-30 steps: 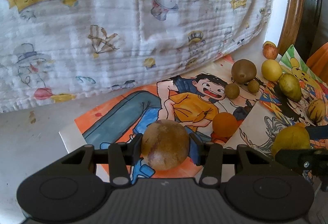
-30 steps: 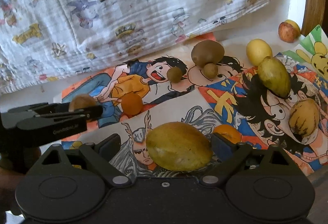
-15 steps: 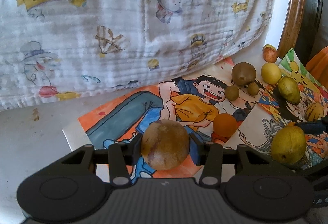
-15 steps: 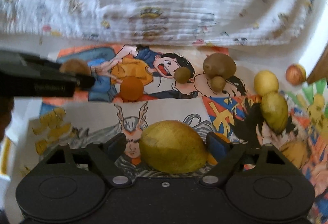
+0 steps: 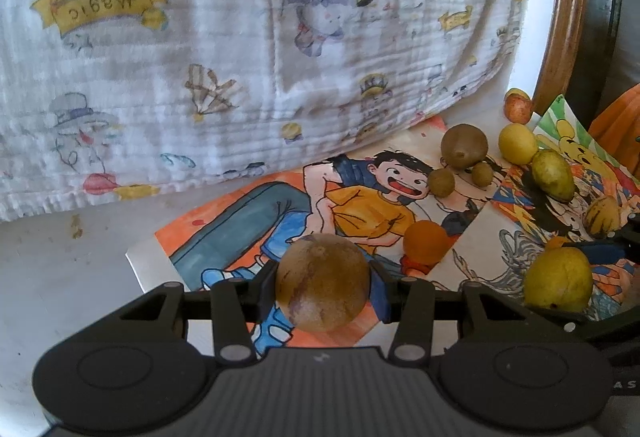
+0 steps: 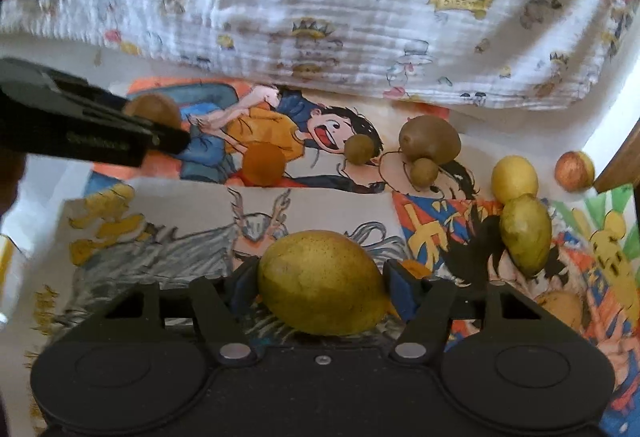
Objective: Organize fruits
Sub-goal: 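Carry the brown fruit and the mango over the metal tray with both tools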
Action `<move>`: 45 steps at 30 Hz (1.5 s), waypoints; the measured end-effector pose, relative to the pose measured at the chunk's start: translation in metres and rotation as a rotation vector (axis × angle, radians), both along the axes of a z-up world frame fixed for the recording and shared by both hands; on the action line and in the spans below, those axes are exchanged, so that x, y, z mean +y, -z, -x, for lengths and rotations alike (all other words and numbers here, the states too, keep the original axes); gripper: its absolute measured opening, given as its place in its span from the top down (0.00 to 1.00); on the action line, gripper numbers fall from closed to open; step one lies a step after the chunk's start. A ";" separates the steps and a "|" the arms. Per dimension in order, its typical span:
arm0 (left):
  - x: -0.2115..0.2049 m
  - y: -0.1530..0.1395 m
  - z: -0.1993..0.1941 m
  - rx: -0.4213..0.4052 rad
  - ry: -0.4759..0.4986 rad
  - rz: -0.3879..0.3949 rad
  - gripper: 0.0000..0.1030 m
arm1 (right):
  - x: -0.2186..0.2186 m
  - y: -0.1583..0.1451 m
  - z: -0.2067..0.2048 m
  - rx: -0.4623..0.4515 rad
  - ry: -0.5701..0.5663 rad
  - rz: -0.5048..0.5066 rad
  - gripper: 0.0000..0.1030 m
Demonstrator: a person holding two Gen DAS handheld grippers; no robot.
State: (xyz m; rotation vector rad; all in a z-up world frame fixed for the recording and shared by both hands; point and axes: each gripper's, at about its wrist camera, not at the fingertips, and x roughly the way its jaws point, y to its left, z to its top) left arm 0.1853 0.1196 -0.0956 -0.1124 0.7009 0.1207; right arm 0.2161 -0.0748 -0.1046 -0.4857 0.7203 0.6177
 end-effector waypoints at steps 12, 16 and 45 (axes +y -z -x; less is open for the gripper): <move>-0.027 -0.015 0.019 -0.016 0.043 -0.022 0.50 | -0.029 -0.034 0.024 -0.004 0.042 -0.119 0.35; -0.040 -0.023 0.030 -0.030 0.056 -0.045 0.50 | -0.042 -0.045 0.038 -0.022 0.061 -0.140 0.35; -0.168 -0.117 0.152 -0.213 0.212 -0.115 0.50 | -0.181 -0.150 0.182 -0.235 0.235 -0.337 0.35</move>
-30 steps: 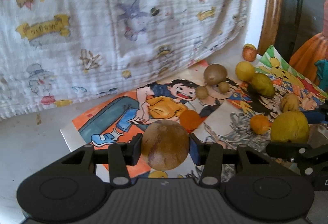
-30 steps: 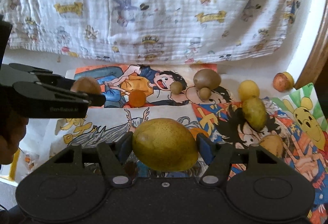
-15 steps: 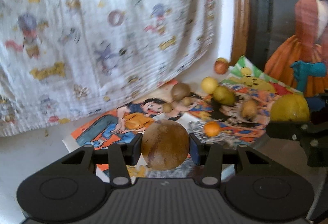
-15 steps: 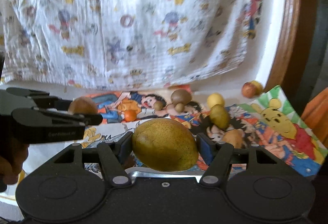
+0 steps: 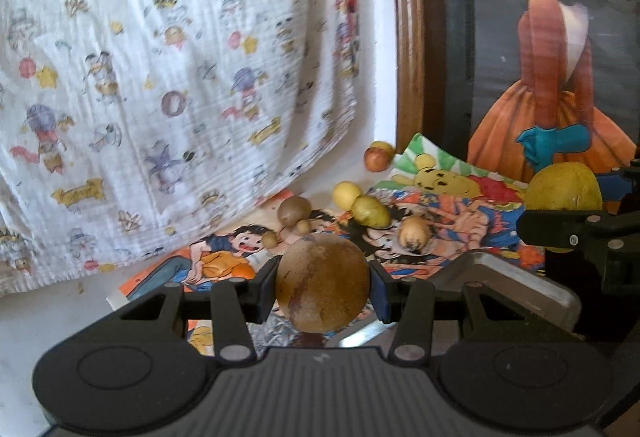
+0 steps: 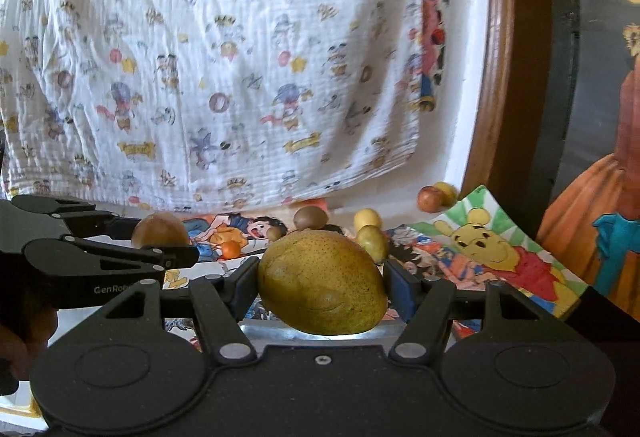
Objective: Organize fruits
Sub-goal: 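Carry the brown fruit and the mango over the metal tray with both tools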
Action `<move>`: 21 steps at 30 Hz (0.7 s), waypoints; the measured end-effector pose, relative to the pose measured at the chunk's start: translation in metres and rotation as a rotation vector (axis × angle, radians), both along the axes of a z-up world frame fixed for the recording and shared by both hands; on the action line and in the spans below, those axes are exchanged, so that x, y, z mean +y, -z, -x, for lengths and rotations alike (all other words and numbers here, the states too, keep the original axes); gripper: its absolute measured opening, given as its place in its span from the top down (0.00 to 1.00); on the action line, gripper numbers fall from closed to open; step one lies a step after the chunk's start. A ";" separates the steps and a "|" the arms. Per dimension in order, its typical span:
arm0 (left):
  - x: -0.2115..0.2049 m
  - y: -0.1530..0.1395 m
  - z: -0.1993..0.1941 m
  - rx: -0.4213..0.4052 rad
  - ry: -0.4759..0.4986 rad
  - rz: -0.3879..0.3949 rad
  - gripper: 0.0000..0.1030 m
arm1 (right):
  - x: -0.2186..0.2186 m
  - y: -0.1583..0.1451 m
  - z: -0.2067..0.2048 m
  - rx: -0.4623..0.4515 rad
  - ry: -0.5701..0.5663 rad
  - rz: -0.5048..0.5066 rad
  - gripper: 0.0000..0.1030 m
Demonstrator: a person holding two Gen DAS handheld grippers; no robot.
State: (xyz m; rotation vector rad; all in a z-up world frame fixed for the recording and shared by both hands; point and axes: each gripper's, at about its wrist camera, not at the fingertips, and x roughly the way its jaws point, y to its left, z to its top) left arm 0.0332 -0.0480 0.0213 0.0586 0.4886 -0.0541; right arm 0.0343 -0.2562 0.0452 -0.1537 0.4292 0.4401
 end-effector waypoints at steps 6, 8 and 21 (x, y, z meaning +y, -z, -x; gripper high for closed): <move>-0.028 0.002 0.008 0.004 0.054 0.005 0.50 | -0.025 -0.002 0.013 -0.005 0.042 -0.012 0.35; -0.035 0.005 0.007 0.012 0.070 0.004 0.50 | -0.032 -0.001 0.015 -0.004 0.059 -0.017 0.35; -0.048 0.045 -0.011 0.118 0.071 0.035 0.50 | -0.049 0.040 -0.008 0.101 0.088 -0.019 0.34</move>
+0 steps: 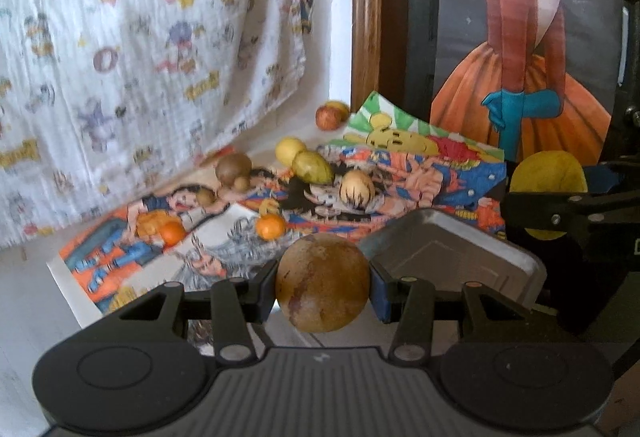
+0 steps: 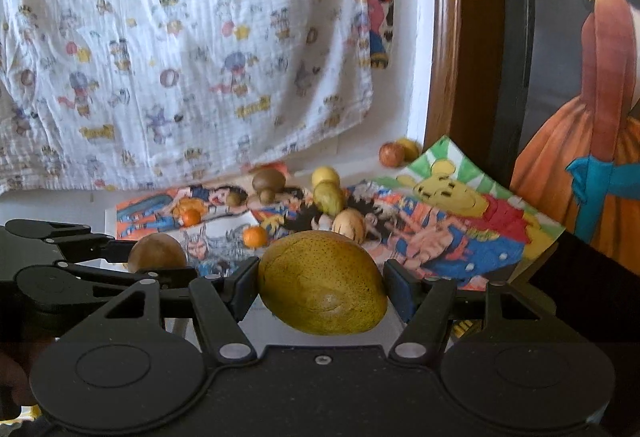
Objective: Organize fruits
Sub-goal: 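Carry the brown fruit and the mango over the metal tray with both tools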
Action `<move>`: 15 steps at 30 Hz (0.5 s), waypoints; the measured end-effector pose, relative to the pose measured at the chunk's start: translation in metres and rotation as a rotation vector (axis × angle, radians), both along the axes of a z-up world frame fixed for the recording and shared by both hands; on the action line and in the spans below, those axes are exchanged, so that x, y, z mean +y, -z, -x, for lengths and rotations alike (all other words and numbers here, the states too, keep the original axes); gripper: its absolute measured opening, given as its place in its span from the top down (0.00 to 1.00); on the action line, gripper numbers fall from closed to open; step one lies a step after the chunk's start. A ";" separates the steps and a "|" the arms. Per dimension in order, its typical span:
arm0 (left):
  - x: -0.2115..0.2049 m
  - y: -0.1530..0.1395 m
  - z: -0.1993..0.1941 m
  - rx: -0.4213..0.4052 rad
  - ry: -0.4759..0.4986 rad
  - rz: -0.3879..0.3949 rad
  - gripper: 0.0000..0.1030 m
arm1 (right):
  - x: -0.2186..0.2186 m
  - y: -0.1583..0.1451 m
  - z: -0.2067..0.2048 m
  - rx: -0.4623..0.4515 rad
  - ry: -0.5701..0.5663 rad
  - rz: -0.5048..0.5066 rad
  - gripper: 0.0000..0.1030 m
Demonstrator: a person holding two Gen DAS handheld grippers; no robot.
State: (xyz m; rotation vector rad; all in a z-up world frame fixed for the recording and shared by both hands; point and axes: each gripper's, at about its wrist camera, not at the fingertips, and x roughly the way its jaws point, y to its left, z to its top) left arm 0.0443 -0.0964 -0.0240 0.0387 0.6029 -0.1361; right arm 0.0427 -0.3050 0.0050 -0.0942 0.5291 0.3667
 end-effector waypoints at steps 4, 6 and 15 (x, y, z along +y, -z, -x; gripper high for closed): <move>0.001 0.017 -0.010 0.051 -0.007 0.024 0.50 | 0.005 0.019 -0.014 0.048 -0.011 0.016 0.34; 0.000 0.026 -0.015 0.074 -0.006 0.026 0.50 | 0.006 0.029 -0.022 0.072 -0.008 0.022 0.34; -0.003 0.058 -0.038 0.144 -0.006 0.027 0.50 | 0.007 0.071 -0.051 0.164 0.013 0.058 0.34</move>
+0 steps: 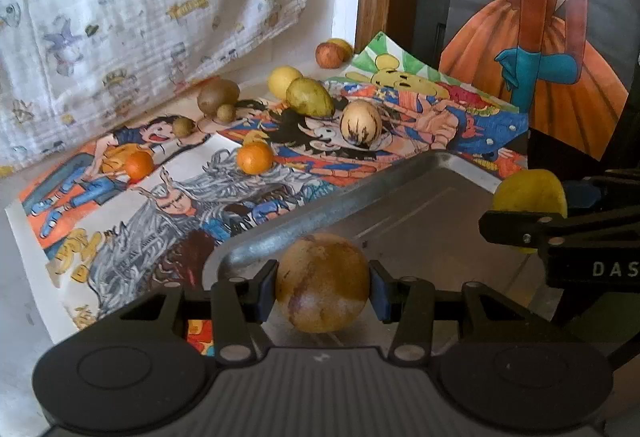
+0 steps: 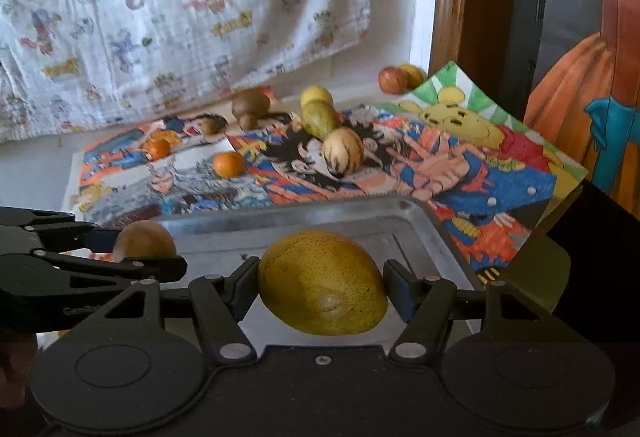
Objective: Organize fruits
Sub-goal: 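Carry the brown fruit and the mango over the metal tray with both tools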
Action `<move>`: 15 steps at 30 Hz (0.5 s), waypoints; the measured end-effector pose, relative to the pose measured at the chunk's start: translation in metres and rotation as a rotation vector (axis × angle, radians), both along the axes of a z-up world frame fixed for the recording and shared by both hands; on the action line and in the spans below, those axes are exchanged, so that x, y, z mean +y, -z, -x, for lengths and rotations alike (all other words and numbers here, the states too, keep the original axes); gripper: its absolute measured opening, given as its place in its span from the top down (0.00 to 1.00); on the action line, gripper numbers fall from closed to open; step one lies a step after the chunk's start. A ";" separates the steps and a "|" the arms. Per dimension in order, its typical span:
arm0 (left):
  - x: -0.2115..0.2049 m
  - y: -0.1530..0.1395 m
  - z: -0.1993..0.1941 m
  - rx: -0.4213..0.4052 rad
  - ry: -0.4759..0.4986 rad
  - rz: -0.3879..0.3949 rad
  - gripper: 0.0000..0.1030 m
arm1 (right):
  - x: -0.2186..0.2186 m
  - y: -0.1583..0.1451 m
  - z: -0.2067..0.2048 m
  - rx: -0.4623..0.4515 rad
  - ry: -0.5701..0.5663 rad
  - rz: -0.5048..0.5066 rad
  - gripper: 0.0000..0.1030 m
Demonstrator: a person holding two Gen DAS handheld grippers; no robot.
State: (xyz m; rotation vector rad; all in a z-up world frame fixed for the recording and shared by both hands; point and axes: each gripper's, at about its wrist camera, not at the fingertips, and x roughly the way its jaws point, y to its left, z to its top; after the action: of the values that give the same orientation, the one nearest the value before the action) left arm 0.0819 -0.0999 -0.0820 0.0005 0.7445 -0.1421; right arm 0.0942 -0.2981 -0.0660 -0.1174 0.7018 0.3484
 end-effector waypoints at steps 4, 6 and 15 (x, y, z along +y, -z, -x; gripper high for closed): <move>-0.004 0.007 -0.004 0.011 0.002 -0.004 0.50 | 0.000 0.010 -0.008 0.010 -0.001 0.027 0.34; -0.006 0.009 -0.005 0.011 0.004 -0.010 0.50 | 0.002 0.014 -0.010 0.005 -0.003 0.060 0.34; -0.009 0.022 -0.006 0.042 0.007 -0.031 0.50 | 0.003 0.032 -0.014 0.043 -0.009 0.079 0.34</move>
State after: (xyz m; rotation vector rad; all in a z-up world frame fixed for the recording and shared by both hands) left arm 0.0883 -0.1087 -0.1042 0.0291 0.7891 -0.1373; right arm 0.1084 -0.2950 -0.0981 -0.1884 0.7576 0.3323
